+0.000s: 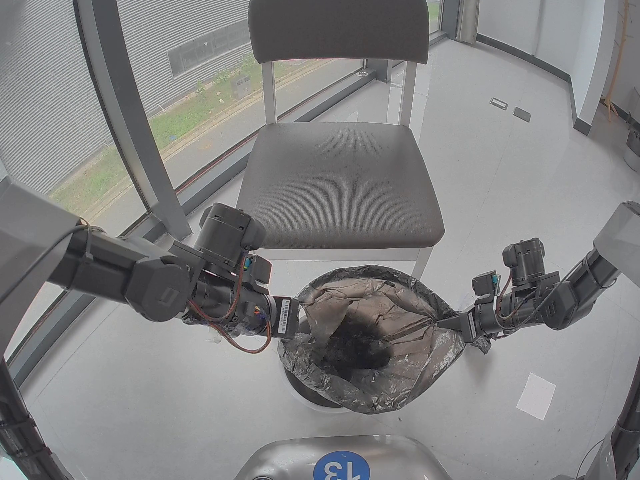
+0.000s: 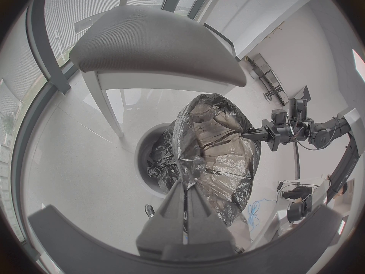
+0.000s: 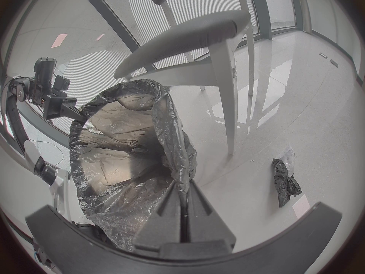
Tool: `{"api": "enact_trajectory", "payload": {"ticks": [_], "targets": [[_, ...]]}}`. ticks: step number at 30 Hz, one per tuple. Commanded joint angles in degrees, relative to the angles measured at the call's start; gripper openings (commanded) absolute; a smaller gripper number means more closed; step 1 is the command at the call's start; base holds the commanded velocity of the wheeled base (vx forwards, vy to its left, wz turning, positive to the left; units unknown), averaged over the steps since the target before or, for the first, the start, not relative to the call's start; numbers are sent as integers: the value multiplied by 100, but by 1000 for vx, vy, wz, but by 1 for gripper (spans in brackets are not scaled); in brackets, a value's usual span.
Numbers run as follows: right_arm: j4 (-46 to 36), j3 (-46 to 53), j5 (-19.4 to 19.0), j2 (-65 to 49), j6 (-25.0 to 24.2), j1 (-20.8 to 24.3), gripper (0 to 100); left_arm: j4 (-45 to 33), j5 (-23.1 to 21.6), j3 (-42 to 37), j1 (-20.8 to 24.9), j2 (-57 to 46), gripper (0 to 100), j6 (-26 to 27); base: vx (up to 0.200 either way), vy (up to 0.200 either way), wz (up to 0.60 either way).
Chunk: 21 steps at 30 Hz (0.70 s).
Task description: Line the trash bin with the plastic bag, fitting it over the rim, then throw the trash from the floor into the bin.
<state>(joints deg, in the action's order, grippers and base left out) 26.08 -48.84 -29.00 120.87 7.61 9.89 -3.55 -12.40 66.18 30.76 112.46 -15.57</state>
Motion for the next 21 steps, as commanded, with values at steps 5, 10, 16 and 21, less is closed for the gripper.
{"api": "enact_trajectory", "payload": {"ticks": [5,10,16,21], "targets": [[-6,-680,9,956,4,5,0,3,-35,237,-465,488,0,177,0,0,0],[12,-1031,52,1431,74,-13,0,3,-26,343,-509,699,0,177,0,0,0],[-6,-1409,52,1703,65,-31,0,-6,9,650,-509,1068,0,186,0,0,0],[-32,-1568,52,1826,65,-31,0,-6,9,677,-632,1226,0,265,0,0,0]]}}
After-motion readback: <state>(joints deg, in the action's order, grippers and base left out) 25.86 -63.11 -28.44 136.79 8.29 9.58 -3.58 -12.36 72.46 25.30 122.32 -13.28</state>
